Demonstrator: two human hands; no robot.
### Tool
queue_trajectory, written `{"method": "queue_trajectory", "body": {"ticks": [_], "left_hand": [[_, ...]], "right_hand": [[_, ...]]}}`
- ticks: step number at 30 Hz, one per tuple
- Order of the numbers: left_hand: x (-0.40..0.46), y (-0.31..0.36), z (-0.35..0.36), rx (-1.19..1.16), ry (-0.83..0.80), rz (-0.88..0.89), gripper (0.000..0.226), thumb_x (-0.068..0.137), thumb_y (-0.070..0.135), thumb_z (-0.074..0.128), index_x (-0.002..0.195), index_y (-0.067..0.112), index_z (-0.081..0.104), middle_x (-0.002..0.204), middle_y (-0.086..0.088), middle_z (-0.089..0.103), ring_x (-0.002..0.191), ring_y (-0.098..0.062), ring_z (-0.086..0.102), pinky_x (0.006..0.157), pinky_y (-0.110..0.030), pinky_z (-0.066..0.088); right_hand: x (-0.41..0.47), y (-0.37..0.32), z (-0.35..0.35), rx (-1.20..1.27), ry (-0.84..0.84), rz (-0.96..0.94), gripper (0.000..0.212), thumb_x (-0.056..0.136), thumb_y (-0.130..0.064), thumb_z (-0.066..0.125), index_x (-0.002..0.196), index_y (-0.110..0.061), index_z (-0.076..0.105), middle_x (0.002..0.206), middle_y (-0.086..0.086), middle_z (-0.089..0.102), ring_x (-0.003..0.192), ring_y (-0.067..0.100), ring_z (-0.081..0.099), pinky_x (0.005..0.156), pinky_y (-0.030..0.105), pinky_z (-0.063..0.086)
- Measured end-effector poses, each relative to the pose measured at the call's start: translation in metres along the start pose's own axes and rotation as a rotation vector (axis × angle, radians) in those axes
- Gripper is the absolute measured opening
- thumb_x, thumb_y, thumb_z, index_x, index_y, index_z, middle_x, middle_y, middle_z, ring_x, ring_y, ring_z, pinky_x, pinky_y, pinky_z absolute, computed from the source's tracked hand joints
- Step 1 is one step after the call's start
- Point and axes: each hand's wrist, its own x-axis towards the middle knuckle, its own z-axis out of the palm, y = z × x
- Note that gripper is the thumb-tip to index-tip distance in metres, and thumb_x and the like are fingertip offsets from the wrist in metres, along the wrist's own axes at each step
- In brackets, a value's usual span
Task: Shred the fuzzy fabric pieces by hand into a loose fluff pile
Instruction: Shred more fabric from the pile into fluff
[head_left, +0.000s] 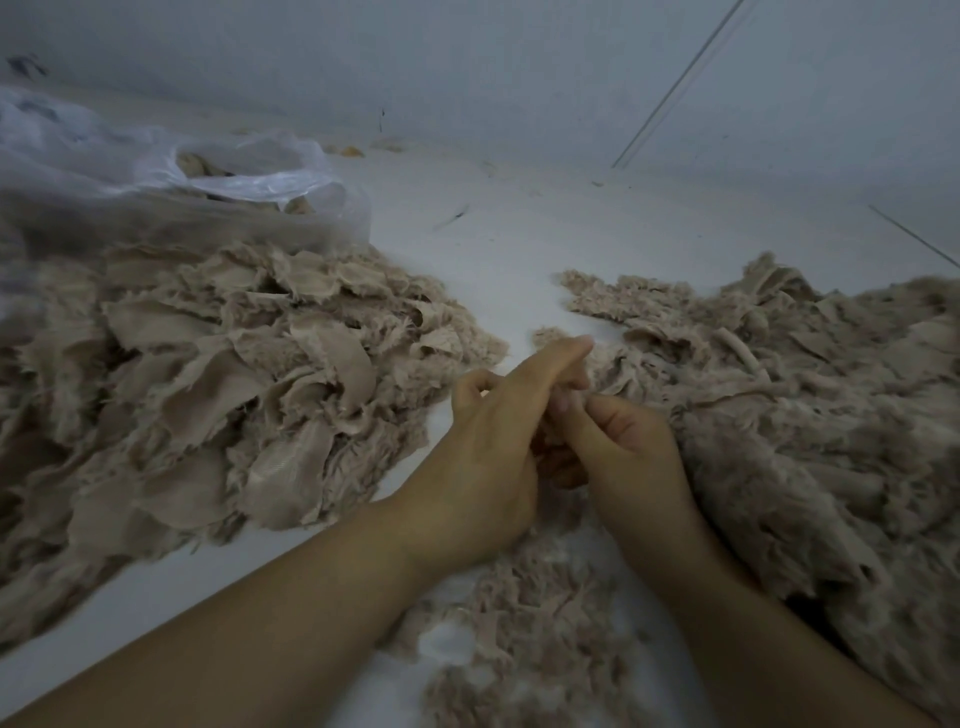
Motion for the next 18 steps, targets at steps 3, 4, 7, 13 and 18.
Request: {"method": "queue_trajectory", "body": {"ticks": [3,4,7,13,18], "left_hand": [[0.003,-0.005,0.001,-0.122,0.089,-0.024,0.057,0.090,-0.002,0.029,0.145,0.015,0.027,0.120,0.002,0.047,0.099,-0.018,0.057,0.087,-0.049,0.047],[0.004,-0.006,0.001,-0.178,0.114,-0.059,0.057,0.090,-0.005,0.030,0.144,0.015,0.029,0.118,0.000,0.048,0.092,-0.020,0.058,0.083,-0.044,0.050],[0.005,-0.007,0.000,-0.272,0.160,-0.166,0.057,0.088,-0.012,0.040,0.135,0.019,0.038,0.113,-0.003,0.051,0.081,-0.020,0.057,0.077,-0.030,0.050],[0.009,-0.009,-0.004,-0.185,0.075,-0.399,0.029,0.086,0.003,0.064,0.112,0.016,0.067,0.110,0.003,0.056,0.096,-0.001,0.052,0.078,-0.010,0.039],[0.010,-0.012,-0.003,-0.340,0.031,-0.501,0.012,0.092,-0.002,0.058,0.084,0.002,0.067,0.089,-0.013,0.066,0.089,-0.026,0.063,0.076,-0.040,0.051]], "right_hand": [[0.001,0.003,-0.002,-0.035,-0.013,0.005,0.041,0.102,-0.016,0.050,0.066,-0.017,0.069,0.059,0.003,0.067,0.052,0.010,0.060,0.050,0.022,0.047],[0.001,0.004,-0.003,-0.061,-0.020,-0.001,0.045,0.102,-0.011,0.047,0.063,-0.019,0.069,0.057,0.001,0.065,0.051,0.009,0.058,0.049,0.021,0.047],[0.001,0.003,-0.002,-0.098,-0.031,-0.003,0.050,0.102,-0.010,0.046,0.060,-0.025,0.069,0.054,-0.001,0.063,0.048,0.007,0.057,0.047,0.018,0.046],[0.000,0.000,-0.003,-0.098,-0.052,-0.023,0.040,0.092,-0.023,0.051,0.052,-0.024,0.060,0.047,-0.004,0.053,0.043,0.006,0.045,0.042,0.016,0.037],[0.000,0.002,-0.004,-0.044,-0.025,-0.040,0.039,0.092,-0.034,0.050,0.058,-0.020,0.061,0.050,-0.003,0.052,0.046,0.008,0.045,0.045,0.017,0.037]]}}
